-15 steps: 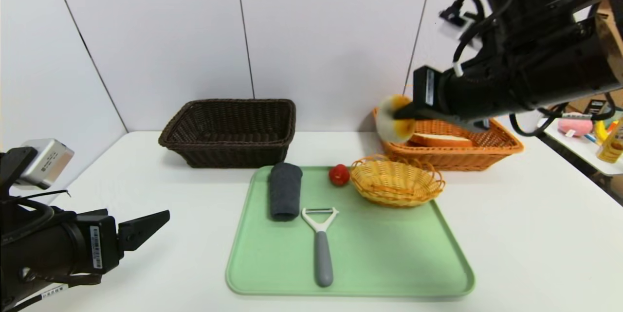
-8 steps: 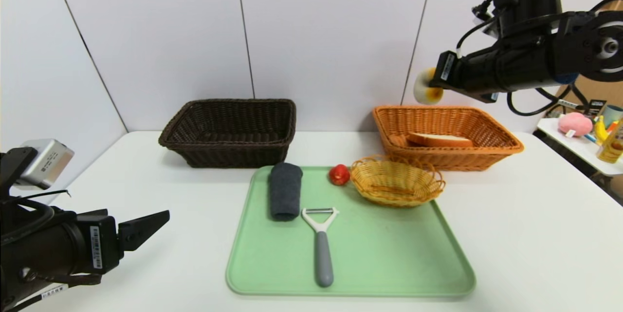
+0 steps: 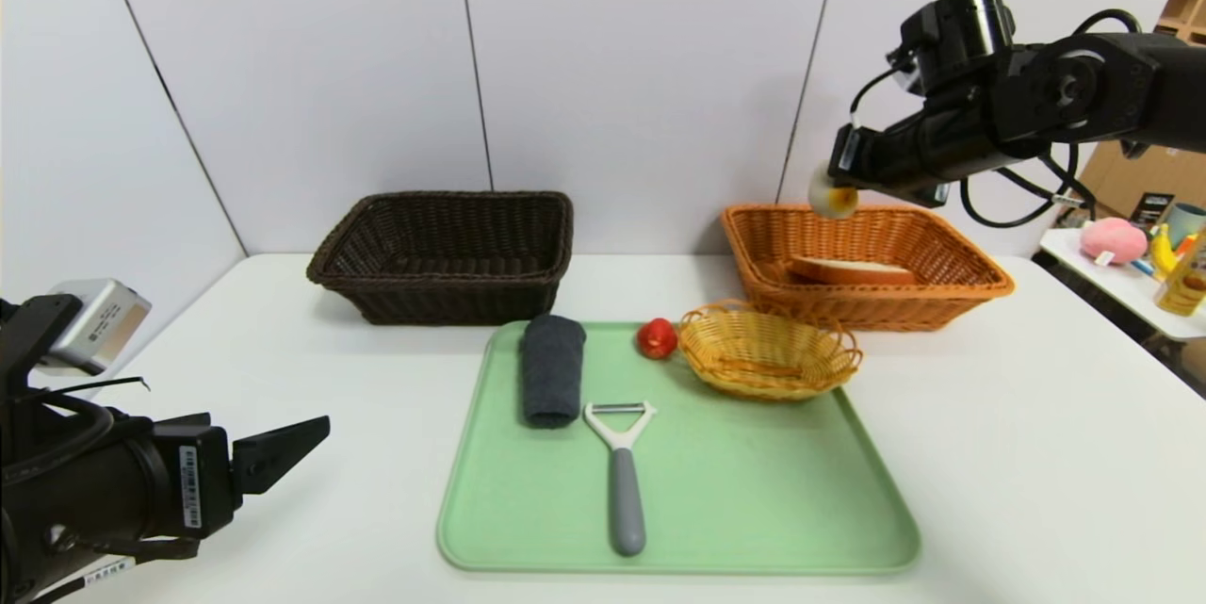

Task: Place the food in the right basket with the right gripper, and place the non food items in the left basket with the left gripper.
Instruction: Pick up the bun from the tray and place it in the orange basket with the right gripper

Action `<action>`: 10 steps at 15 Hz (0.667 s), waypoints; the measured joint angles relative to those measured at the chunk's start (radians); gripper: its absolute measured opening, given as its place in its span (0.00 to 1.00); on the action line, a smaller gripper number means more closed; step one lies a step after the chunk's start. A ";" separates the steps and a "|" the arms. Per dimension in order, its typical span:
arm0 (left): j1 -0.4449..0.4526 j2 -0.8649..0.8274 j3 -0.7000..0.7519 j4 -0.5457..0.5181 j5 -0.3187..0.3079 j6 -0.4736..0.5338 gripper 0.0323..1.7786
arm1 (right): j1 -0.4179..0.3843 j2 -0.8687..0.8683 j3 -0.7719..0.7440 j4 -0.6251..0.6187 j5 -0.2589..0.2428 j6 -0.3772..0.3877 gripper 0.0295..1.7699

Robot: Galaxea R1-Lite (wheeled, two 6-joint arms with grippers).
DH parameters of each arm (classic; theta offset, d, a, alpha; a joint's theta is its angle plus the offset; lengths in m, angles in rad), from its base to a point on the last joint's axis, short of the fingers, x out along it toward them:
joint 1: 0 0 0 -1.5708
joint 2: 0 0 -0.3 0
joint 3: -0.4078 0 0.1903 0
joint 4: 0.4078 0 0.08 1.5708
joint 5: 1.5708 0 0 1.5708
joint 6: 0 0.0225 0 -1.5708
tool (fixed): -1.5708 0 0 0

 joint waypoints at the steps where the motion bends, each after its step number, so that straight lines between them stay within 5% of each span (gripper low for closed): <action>1: 0.000 0.001 0.001 0.000 0.000 0.000 0.95 | -0.002 0.014 -0.011 0.018 0.000 -0.024 0.02; 6: 0.000 0.008 0.019 -0.004 0.000 -0.002 0.95 | -0.029 0.042 -0.022 -0.005 -0.030 -0.201 0.01; 10: 0.000 0.021 0.021 -0.008 0.002 -0.002 0.95 | -0.037 0.053 -0.022 -0.016 -0.030 -0.252 0.01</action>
